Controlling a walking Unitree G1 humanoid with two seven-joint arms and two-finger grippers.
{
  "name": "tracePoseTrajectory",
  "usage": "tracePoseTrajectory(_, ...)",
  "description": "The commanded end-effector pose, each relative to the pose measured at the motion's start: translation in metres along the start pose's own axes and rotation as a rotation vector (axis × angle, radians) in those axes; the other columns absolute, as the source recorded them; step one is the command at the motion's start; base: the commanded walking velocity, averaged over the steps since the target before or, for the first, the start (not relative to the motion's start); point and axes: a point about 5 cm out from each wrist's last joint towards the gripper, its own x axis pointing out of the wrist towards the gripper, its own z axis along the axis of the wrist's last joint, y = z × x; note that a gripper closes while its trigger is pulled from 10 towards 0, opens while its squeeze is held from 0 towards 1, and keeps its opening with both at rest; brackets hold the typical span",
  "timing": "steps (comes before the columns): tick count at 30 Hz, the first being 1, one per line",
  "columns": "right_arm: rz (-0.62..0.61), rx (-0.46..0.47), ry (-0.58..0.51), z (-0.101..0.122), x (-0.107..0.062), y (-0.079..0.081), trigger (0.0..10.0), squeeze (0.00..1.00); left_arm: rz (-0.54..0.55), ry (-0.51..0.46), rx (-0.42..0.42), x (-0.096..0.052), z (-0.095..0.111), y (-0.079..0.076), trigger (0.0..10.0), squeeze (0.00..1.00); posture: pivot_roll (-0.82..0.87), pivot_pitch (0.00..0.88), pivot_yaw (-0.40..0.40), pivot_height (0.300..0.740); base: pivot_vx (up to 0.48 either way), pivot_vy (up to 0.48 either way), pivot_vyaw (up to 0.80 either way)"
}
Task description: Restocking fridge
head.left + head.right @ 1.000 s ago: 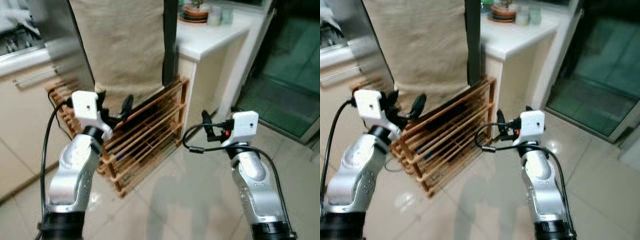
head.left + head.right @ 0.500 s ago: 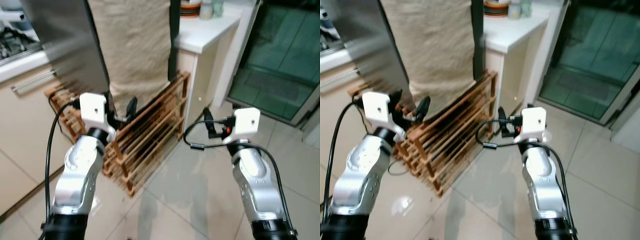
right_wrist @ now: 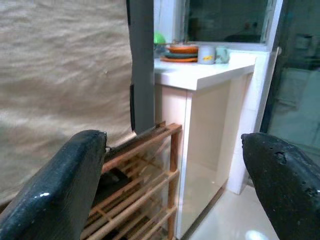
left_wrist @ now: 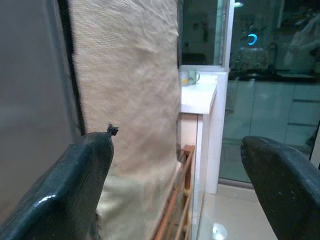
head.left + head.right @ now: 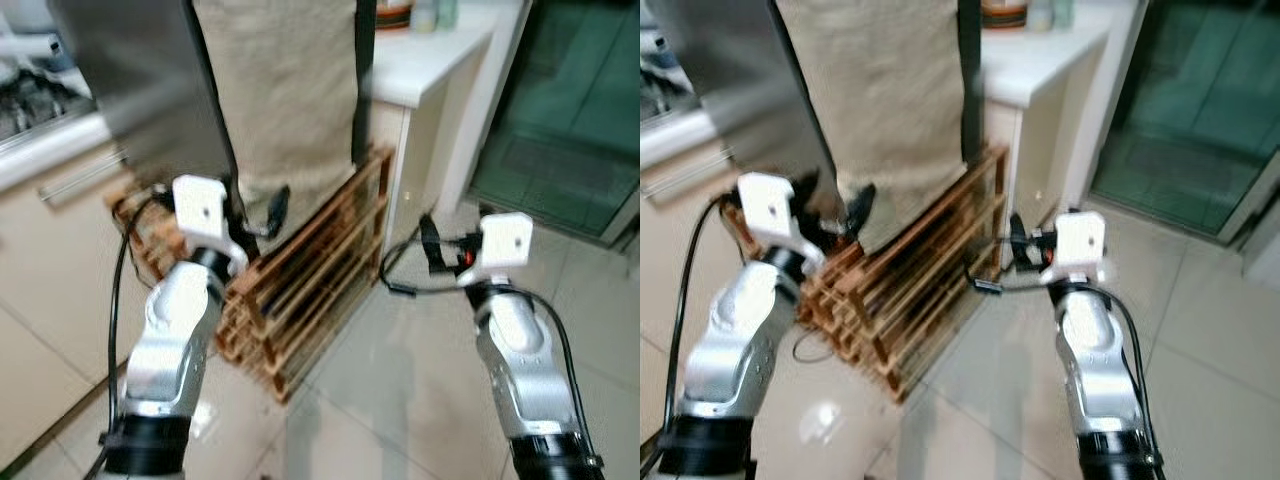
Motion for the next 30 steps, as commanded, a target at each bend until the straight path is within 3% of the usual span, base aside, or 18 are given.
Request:
tracePoseTrajectory(1, 0.024, 0.005, -0.005, 0.001, 0.002, 0.008, 10.0, 0.0, 0.014, -0.001, 0.013, 0.0, 0.002, 0.008, 10.0, 0.0, -0.07, 0.0, 0.061, 0.74, 0.244, 0.412, -0.79)
tracePoseTrajectory(7, 0.026, 0.001, -0.003, -0.001, 0.002, 0.008, 10.0, 0.0, 0.015, -0.013, -0.015, 0.002, 0.002, 0.008, 10.0, 0.0, -0.07, 0.0, 0.062, 0.74, 0.0, 0.469, -0.78)
tracePoseTrajectory(13, 0.029, 0.007, -0.01, 0.0, 0.003, 0.008, 10.0, 0.0, 0.022, -0.024, -0.001, 0.003, 0.003, 0.007, 10.0, 0.0, -0.07, 0.0, 0.062, 0.74, 0.0, 0.0, -0.65)
tracePoseTrajectory(23, 0.04, 0.003, -0.013, 0.0, 0.004, 0.01, 10.0, 0.0, 0.107, -0.01, -0.002, 0.006, 0.002, 0.016, 10.0, 0.0, -0.07, 0.0, 0.058, 0.74, 0.0, 0.0, 0.0)
tracePoseTrajectory(30, 0.043, 0.004, -0.016, 0.0, 0.004, 0.012, 10.0, 0.0, 0.072, 0.02, 0.011, 0.018, -0.001, 0.006, 10.0, 0.0, -0.07, 0.0, 0.059, 0.74, 0.0, 0.0, 0.0)
